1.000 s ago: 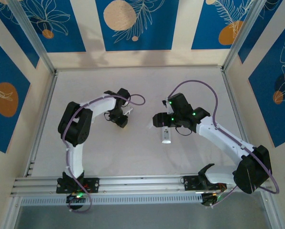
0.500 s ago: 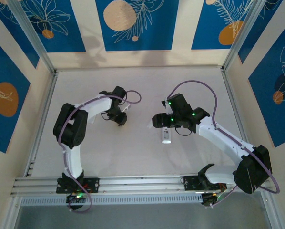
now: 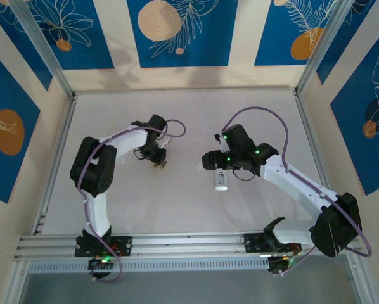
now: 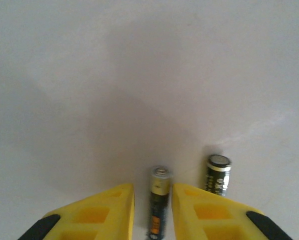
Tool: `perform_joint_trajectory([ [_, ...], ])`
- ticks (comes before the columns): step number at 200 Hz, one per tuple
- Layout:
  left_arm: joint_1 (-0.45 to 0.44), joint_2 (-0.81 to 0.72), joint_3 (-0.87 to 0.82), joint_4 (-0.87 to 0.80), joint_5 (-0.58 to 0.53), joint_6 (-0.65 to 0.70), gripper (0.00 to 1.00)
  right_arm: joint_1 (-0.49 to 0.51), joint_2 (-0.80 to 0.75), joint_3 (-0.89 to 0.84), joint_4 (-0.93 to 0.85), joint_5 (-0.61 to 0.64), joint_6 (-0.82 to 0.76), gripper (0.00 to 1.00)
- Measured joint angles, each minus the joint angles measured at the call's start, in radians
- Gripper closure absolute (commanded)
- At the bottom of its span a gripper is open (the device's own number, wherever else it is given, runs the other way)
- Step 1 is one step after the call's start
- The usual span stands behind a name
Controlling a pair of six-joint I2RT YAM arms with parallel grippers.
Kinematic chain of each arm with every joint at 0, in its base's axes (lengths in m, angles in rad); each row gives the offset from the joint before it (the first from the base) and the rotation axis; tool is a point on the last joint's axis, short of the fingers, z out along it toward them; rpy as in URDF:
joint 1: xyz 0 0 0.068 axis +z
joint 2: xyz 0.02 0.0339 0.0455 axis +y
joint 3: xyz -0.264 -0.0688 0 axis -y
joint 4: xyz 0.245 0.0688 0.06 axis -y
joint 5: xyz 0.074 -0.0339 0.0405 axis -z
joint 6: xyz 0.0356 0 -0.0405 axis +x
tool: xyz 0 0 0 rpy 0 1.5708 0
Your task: Load the batteries into the remote control
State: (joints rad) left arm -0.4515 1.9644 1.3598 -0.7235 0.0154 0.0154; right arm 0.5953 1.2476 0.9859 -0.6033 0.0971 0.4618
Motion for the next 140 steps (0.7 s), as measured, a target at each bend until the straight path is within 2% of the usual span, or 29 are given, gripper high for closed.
perform_joint_trajectory([
  [15,0.006,0.008,0.000,0.002,-0.009,-0.006,0.75,0.001,0.000,0.000,-0.004,0.000,0.000,0.27],
  [35,0.010,0.015,0.000,0.005,-0.015,-0.013,0.85,0.001,0.000,0.001,-0.012,0.000,0.002,0.27],
  [64,0.011,0.010,-0.001,0.006,-0.016,-0.027,0.91,0.003,0.000,0.015,-0.025,0.008,0.015,0.27],
  [85,0.011,-0.012,-0.010,0.019,0.002,-0.068,1.00,0.003,-0.003,0.034,-0.034,0.036,0.037,0.27],
  [107,-0.002,-0.119,-0.045,0.068,0.034,-0.207,1.00,-0.006,-0.032,0.035,-0.046,0.097,0.082,0.25],
  [119,-0.019,-0.209,-0.078,0.127,0.044,-0.303,1.00,-0.043,-0.064,0.030,-0.048,0.127,0.123,0.23],
  [140,-0.141,-0.351,-0.117,0.272,0.030,-0.481,1.00,-0.158,-0.146,-0.018,-0.039,0.154,0.198,0.21],
])
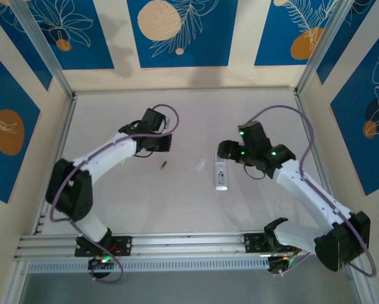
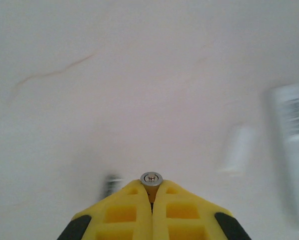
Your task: Load the batteries into the remote control
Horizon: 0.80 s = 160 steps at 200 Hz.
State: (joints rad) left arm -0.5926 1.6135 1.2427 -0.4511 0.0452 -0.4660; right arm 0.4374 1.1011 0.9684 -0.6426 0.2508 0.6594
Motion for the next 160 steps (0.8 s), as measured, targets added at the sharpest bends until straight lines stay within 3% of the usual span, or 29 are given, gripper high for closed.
perform_joint_trajectory([
  [37,-0.311,0.011,-0.006,0.276,-0.057,-0.245,1.00,-0.175,-0.132,-0.133,-0.002,0.000,0.086,0.18],
  [58,-0.415,0.106,-0.002,0.373,-0.101,-0.340,1.00,-0.227,-0.183,-0.178,-0.012,-0.016,0.114,0.18],
  [99,-0.475,0.249,-0.002,0.420,-0.182,-0.440,1.00,-0.255,-0.230,-0.197,-0.032,-0.047,0.144,0.18],
  [160,-0.481,0.296,0.017,0.436,-0.231,-0.476,1.00,-0.256,-0.230,-0.222,-0.023,-0.087,0.147,0.18],
])
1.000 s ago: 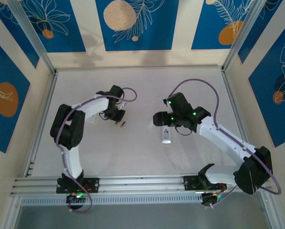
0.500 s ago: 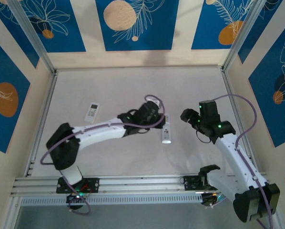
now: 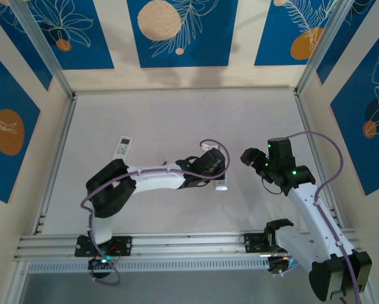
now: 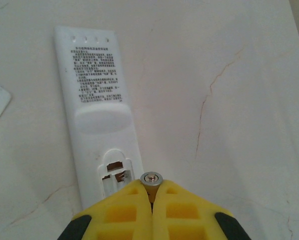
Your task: Load the batteries into the remote control
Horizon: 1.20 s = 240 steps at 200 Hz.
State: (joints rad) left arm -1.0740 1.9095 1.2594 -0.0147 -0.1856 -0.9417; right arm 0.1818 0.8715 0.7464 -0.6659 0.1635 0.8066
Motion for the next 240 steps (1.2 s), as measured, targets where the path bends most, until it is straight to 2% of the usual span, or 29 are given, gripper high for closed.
perform_joint_trajectory([
  [111,-0.011,0.097,0.033,-0.058,-0.026,0.029,0.98,-0.001,0.000,-0.010,0.000,-0.015,0.007,0.18],
  [126,-0.011,0.097,0.033,-0.060,-0.026,0.032,0.93,-0.001,0.000,-0.010,0.001,-0.015,0.007,0.18],
  [149,-0.011,0.097,0.034,-0.063,-0.026,0.030,0.79,-0.001,0.000,-0.010,0.000,-0.017,0.007,0.18],
  [187,-0.011,0.097,0.036,-0.071,-0.026,0.034,0.74,-0.002,0.000,-0.010,0.000,-0.020,0.007,0.18],
  [210,-0.011,0.089,0.036,-0.081,-0.029,0.035,0.68,-0.003,0.000,-0.010,0.000,-0.034,0.006,0.18],
  [224,-0.011,0.064,0.032,-0.093,-0.039,0.045,0.62,-0.003,0.003,-0.010,0.000,-0.055,0.004,0.24],
  [240,-0.011,0.007,0.023,-0.106,-0.060,0.063,0.61,0.001,0.025,-0.010,0.002,-0.095,-0.015,0.34],
])
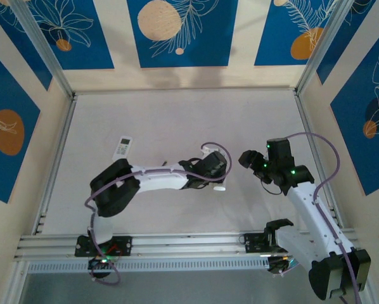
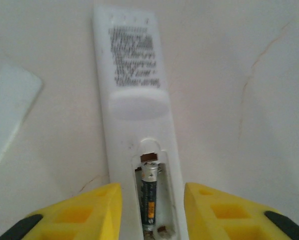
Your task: Load the batteries into the remote control
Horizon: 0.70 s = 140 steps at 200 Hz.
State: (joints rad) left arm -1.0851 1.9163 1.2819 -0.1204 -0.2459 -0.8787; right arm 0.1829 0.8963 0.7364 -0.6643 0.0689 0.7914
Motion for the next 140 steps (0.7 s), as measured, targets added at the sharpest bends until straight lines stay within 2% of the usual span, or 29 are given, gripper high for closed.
perform_joint_trajectory([
  [19,0.000,-0.092,-0.011,0.000,-0.026,0.019,0.61,0.030,0.069,0.000,0.003,-0.036,-0.015,0.42],
  [38,0.006,-0.192,-0.041,0.016,-0.044,0.035,0.60,0.102,0.174,0.008,-0.001,-0.052,-0.032,0.47],
  [74,0.047,-0.375,-0.197,0.123,-0.011,0.132,0.43,0.226,0.388,0.082,0.003,-0.051,-0.052,0.60],
  [94,0.065,-0.423,-0.260,0.146,0.019,0.206,0.35,0.250,0.475,0.116,0.026,-0.046,-0.054,0.66],
  [140,0.071,-0.487,-0.329,0.150,0.028,0.300,0.28,0.286,0.621,0.191,0.050,-0.013,-0.060,0.78],
])
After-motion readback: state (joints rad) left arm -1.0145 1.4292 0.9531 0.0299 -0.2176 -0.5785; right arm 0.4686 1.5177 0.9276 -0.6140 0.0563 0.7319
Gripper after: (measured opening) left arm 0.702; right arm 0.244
